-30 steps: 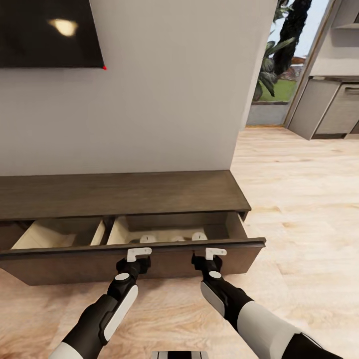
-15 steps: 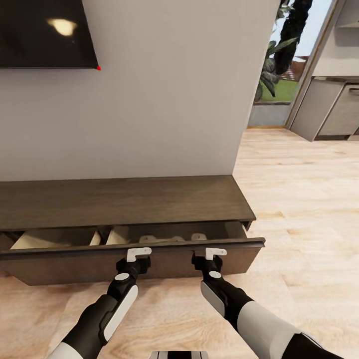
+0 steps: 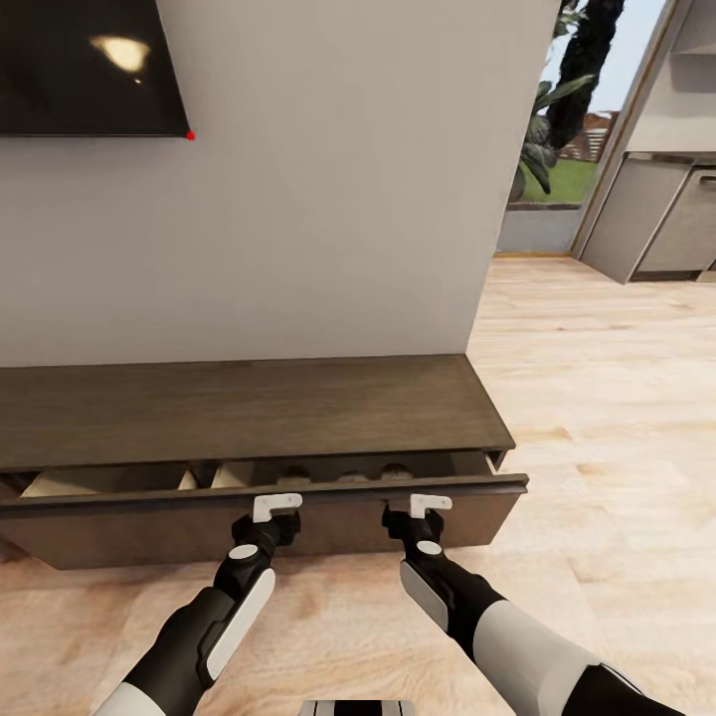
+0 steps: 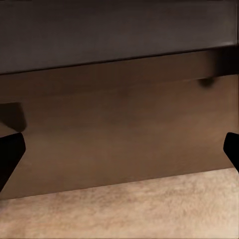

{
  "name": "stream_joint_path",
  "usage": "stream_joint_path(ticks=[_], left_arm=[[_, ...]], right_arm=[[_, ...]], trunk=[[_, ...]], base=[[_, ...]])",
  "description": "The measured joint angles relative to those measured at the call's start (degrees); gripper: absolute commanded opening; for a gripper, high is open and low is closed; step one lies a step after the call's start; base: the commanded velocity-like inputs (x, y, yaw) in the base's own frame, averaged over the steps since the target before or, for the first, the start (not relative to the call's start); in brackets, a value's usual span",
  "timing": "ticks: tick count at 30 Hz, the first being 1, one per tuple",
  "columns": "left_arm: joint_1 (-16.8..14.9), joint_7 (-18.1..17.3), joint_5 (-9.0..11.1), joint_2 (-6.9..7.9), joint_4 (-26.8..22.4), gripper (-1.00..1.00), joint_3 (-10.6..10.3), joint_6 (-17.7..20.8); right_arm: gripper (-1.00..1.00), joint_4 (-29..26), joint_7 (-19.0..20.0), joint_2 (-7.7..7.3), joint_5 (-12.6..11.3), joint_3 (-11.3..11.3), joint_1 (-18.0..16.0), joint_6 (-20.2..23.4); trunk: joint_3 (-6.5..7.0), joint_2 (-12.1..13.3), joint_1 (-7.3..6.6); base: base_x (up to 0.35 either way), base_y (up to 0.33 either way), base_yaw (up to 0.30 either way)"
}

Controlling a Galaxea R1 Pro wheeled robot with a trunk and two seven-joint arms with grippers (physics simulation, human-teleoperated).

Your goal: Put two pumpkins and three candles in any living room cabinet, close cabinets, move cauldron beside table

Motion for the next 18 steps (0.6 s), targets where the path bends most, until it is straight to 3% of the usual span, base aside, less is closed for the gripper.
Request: stream_joint_path(ticks=[18], left_arm=[[0.00,0.00,0.00,0.00,-0.02,1.00,0.00,0.00]], right_arm=[[1.00,0.00,-0.02,0.00,0.08,-0.02,0.00,-0.02]], trunk=[[0.00,0.00,0.01]], base=[[0.045,0.000,0.000]])
